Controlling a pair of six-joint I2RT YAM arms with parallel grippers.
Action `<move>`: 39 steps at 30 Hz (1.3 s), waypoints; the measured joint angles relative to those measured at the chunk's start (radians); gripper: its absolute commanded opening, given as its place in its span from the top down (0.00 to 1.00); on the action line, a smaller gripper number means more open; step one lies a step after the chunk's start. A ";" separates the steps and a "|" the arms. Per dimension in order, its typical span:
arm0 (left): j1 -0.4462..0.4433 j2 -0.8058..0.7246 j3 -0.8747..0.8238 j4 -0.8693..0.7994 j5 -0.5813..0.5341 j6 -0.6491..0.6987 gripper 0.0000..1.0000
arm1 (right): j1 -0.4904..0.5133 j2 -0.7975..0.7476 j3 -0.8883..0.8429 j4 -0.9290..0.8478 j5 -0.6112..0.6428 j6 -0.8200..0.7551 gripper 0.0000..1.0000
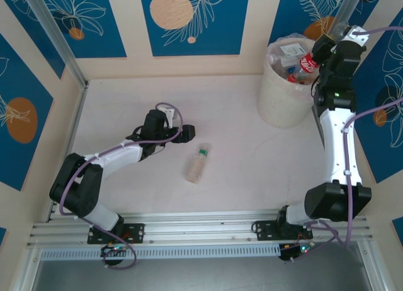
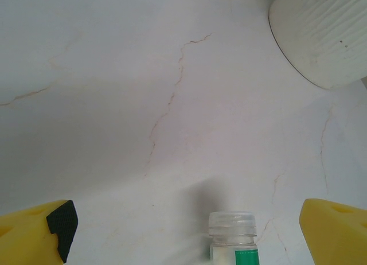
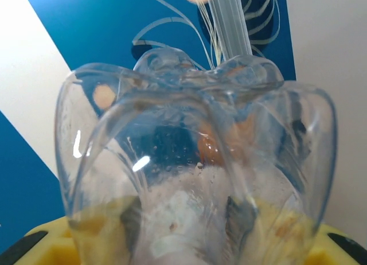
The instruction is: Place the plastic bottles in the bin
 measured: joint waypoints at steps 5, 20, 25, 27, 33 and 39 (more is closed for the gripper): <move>0.001 0.030 0.000 0.002 0.000 -0.015 0.00 | -0.002 0.130 0.008 -0.087 -0.024 0.019 0.62; 0.002 0.061 0.000 0.002 0.000 -0.021 0.00 | -0.050 0.408 0.280 -0.391 -0.173 0.048 0.21; 0.002 0.069 0.000 0.002 0.000 -0.023 0.00 | -0.035 0.378 0.286 -0.450 -0.194 0.053 0.15; 0.002 0.071 0.000 0.001 0.001 -0.023 0.00 | -0.035 0.344 0.286 -0.467 -0.196 0.054 0.14; 0.002 0.075 0.000 0.002 0.001 -0.023 0.00 | -0.060 0.182 0.291 -0.473 -0.206 0.053 0.19; 0.002 0.077 0.000 0.002 0.001 -0.023 0.00 | -0.113 0.179 0.330 -0.480 -0.320 0.050 0.50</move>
